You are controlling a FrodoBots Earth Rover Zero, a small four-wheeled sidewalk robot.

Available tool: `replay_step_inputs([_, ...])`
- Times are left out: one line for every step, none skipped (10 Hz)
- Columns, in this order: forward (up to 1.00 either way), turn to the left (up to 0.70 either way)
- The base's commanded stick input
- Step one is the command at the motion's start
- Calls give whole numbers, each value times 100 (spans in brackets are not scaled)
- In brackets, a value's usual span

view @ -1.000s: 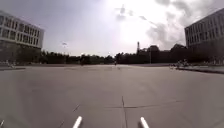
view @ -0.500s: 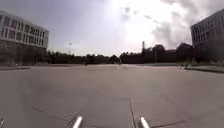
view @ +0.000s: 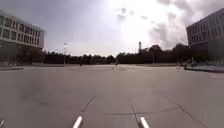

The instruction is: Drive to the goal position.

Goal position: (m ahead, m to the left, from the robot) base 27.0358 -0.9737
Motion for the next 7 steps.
replay_step_inputs([100,-1])
replay_step_inputs([100,-1])
replay_step_inputs([100,-1])
replay_step_inputs([100,-1])
replay_step_inputs([100,-1])
replay_step_inputs([100,-1])
replay_step_inputs([100,-1])
